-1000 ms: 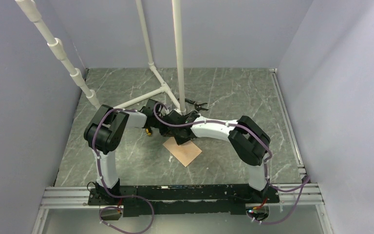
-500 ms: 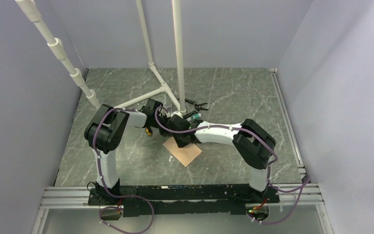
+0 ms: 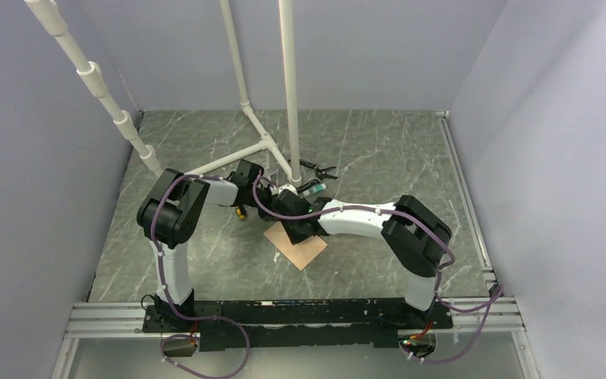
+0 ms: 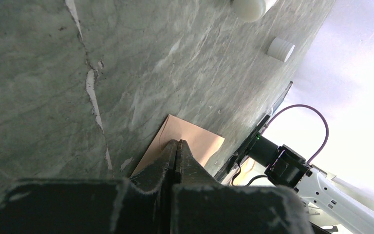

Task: Place the letter into the envelope and seal it

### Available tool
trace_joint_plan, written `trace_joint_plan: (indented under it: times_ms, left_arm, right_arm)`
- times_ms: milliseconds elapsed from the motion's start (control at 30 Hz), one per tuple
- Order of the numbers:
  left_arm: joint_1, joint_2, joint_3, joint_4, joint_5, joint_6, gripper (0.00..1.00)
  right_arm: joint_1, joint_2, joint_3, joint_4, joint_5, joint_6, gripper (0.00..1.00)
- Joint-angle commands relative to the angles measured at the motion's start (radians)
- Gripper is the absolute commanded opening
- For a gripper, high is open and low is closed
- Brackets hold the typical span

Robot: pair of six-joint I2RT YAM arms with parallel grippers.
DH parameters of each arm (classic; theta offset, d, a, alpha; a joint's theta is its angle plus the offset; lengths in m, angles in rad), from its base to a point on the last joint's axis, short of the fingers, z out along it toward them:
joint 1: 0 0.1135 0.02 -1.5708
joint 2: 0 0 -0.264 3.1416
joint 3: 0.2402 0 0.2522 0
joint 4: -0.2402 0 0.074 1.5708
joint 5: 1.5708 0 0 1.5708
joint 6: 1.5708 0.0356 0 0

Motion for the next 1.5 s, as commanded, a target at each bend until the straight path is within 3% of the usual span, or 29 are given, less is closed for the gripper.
trace_joint_plan:
  times_ms: [0,233,567,1033,1467]
  left_arm:
    - [-0.007,0.069,-0.033,-0.110,-0.139,0.057,0.03]
    - [-0.007,0.060,-0.031,-0.120,-0.144,0.061,0.03]
    - [-0.007,0.058,-0.036,-0.120,-0.142,0.063,0.03]
    - [-0.007,0.061,-0.033,-0.115,-0.140,0.063,0.02]
    - [-0.007,0.058,-0.033,-0.117,-0.138,0.066,0.03]
  right_arm:
    - [0.014,-0.014,0.008,-0.132,0.005,0.006,0.00]
    - [-0.019,-0.003,0.105,-0.128,0.050,-0.028,0.01]
    - [-0.029,0.079,0.127,-0.097,0.020,-0.026,0.11]
    - [-0.008,0.004,-0.011,-0.164,-0.034,-0.031,0.09]
    - [-0.003,-0.017,0.012,-0.189,-0.004,-0.023,0.08]
